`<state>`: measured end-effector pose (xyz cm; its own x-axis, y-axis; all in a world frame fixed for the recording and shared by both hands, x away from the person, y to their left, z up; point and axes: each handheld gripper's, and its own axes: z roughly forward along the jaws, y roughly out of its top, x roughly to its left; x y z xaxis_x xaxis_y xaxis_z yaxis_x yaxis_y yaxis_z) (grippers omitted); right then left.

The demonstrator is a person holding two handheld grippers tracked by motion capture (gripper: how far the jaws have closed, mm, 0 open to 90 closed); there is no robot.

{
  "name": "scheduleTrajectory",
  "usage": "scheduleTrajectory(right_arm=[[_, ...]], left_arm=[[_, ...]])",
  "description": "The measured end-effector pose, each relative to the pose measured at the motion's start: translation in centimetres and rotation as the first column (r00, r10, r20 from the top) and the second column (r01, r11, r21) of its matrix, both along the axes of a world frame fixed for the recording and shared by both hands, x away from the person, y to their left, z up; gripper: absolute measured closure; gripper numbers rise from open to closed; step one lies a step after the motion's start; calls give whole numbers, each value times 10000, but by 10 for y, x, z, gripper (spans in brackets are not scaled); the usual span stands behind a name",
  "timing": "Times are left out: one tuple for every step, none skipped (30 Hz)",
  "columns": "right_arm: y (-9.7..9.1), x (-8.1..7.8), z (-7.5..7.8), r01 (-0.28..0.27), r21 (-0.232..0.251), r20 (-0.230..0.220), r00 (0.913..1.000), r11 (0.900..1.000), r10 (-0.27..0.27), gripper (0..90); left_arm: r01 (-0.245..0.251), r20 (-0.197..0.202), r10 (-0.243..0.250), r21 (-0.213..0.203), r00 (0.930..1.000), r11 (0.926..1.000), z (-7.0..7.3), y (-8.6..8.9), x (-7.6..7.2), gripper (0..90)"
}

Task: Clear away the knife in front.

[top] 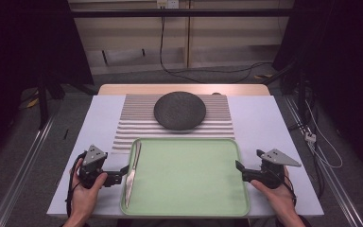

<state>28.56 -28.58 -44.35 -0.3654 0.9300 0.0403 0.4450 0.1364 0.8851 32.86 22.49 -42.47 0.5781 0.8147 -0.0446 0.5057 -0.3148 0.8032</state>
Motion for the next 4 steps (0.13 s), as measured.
scheduleTrajectory(right_arm=[[0,0,0,4,15,-13,10000,10000,-4,94],[-1,0,0,10,22,-45,10000,10000,-10,93],[-1,0,0,26,46,-58,10000,10000,-26,91],[-1,1,0,9,31,-54,10000,10000,-9,90]], left_arm=[[18,-49,-19,-39,10000,10000,-1,0,0,56],[45,-48,-45,29,10000,10000,-1,-1,-1,56],[38,-21,-37,156,10000,9999,-1,-2,-1,56],[8,-10,-8,209,10000,9998,-1,-2,-1,56]])
